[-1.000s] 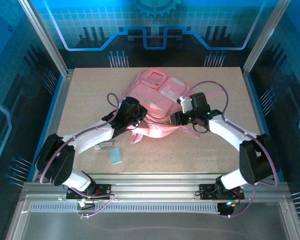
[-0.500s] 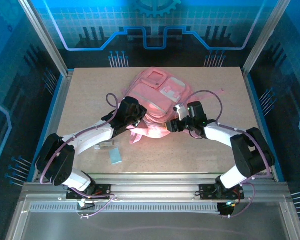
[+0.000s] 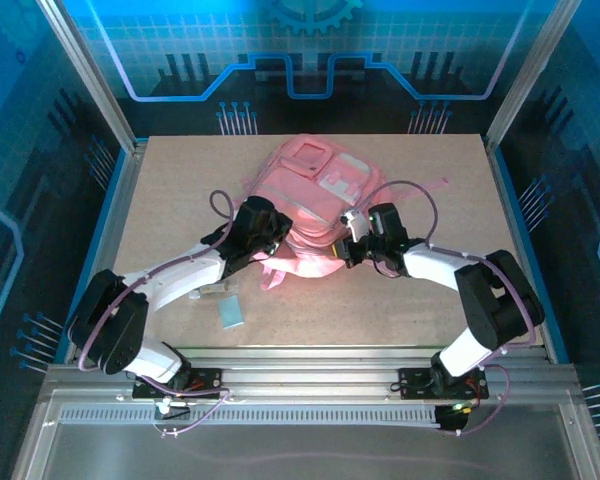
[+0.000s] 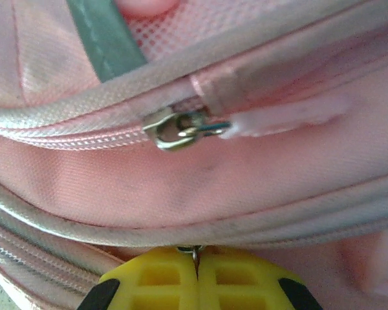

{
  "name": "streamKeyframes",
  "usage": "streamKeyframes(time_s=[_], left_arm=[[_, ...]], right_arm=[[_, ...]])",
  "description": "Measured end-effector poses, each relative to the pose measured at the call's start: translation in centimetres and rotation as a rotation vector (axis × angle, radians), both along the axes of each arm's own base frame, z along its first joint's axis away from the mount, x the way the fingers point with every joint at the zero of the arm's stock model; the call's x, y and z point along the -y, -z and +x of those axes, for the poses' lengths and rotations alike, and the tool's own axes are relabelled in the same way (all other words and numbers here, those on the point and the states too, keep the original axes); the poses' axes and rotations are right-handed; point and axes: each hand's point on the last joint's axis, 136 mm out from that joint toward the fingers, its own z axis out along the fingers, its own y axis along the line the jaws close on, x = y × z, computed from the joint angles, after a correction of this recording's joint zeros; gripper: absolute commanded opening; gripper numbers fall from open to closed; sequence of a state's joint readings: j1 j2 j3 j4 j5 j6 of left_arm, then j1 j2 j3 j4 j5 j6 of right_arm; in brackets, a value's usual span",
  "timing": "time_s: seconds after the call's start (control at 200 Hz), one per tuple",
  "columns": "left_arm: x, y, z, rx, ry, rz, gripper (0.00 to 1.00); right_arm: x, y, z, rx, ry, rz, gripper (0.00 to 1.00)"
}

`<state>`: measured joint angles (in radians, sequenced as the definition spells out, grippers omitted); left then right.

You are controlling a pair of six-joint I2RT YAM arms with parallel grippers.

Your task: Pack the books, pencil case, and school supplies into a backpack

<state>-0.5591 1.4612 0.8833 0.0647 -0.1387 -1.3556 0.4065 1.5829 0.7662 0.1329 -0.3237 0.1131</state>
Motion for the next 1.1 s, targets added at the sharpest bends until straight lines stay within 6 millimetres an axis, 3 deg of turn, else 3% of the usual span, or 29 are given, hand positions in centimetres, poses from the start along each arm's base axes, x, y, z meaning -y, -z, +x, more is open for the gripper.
streamKeyframes(time_s=[0.08, 0.215, 0.53, 0.675, 0.72, 0.82, 0.875, 0.99, 1.101], left_arm=[[-0.4, -0.2, -0.1, 0.008, -0.003, -0.012, 0.0], [-0.7, -0.8, -0.5, 0.018, 0.005, -0.031, 0.0], [-0.3, -1.1, -0.8, 0.027, 0.03, -0.054, 0.0], [-0.3, -1.2, -0.7, 0.033, 0.031, -0.057, 0.0], [-0.5, -1.0, -0.7, 0.032, 0.025, -0.052, 0.0], [-0.7, -0.9, -0.6, 0.035, 0.029, -0.041, 0.0], [-0.6, -0.9, -0.6, 0.036, 0.033, -0.036, 0.12], [-0.3, -0.7, -0.6, 0.046, 0.063, -0.018, 0.49], [0.0, -0.7, -0.9, 0.063, 0.111, 0.017, 0.6]], right_arm=[[0.9, -0.6, 0.8, -0.021, 0.035, -0.008, 0.0], [4.3, -1.5, 3.4, -0.071, 0.178, 0.035, 0.0], [4.6, -1.6, 3.9, -0.265, 0.243, 0.167, 0.0], [5.3, -1.9, 4.0, -0.305, 0.276, 0.176, 0.46], [6.5, -1.9, 4.3, -0.308, 0.321, 0.165, 0.54], [9.1, -2.7, 4.6, -0.294, 0.409, 0.143, 0.6], [9.5, -3.8, 4.3, -0.275, 0.423, 0.136, 0.63], [8.4, -5.9, 3.5, -0.244, 0.396, 0.136, 0.65], [5.9, -6.7, 2.9, -0.236, 0.346, 0.135, 0.66]])
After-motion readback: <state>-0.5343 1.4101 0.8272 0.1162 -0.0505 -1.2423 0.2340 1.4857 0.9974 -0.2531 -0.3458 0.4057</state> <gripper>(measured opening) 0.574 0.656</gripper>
